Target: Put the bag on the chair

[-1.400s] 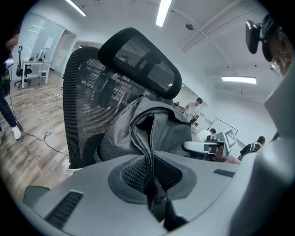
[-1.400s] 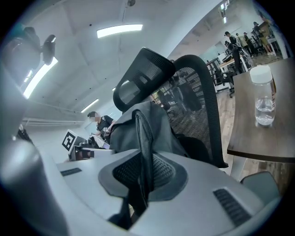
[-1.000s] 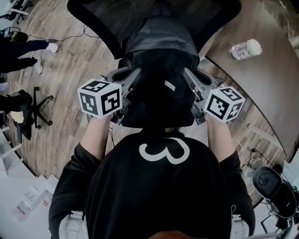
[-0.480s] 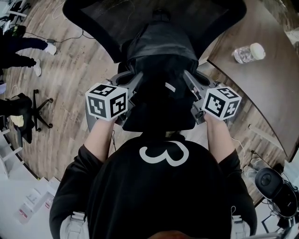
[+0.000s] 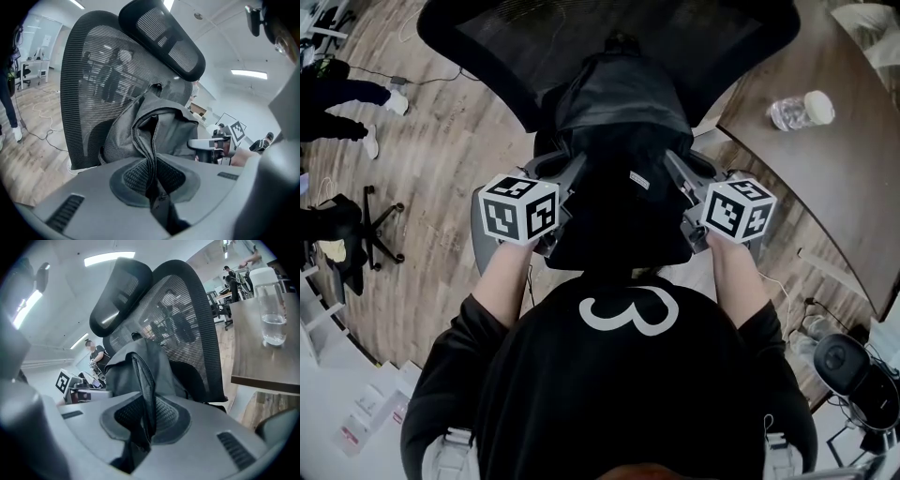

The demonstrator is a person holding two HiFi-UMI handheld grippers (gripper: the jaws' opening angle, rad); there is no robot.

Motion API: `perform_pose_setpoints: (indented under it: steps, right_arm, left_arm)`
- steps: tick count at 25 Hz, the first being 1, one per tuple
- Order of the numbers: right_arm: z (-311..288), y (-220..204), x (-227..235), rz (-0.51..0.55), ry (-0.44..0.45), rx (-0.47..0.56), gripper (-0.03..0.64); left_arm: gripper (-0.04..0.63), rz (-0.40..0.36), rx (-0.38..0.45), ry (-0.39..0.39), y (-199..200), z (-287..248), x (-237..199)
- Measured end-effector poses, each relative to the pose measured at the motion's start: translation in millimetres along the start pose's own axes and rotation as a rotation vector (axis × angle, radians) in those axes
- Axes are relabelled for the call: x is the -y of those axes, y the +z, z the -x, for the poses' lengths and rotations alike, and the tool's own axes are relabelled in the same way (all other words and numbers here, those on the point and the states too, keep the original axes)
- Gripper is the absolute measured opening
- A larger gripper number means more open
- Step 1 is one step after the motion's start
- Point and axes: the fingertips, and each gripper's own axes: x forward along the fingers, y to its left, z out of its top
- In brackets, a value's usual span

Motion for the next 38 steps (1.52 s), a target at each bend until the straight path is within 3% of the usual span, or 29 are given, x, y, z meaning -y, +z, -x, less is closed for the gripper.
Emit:
perform_pose_setpoints:
  steps: [20, 38]
  right_arm:
    - [-15.5, -16.7, 18.7, -0.007, -0.058, 0.006, 0.055]
    - [-16.0, -21.9, 22.1, -0.034, -0.03, 0.027, 0.055]
  left_arm:
    - [0.041, 0.053, -0.002, -0.036, -19.2, -19.4, -14.4]
    - [0.051, 0.062, 0.037, 0.006, -23.9, -28.0, -18.7]
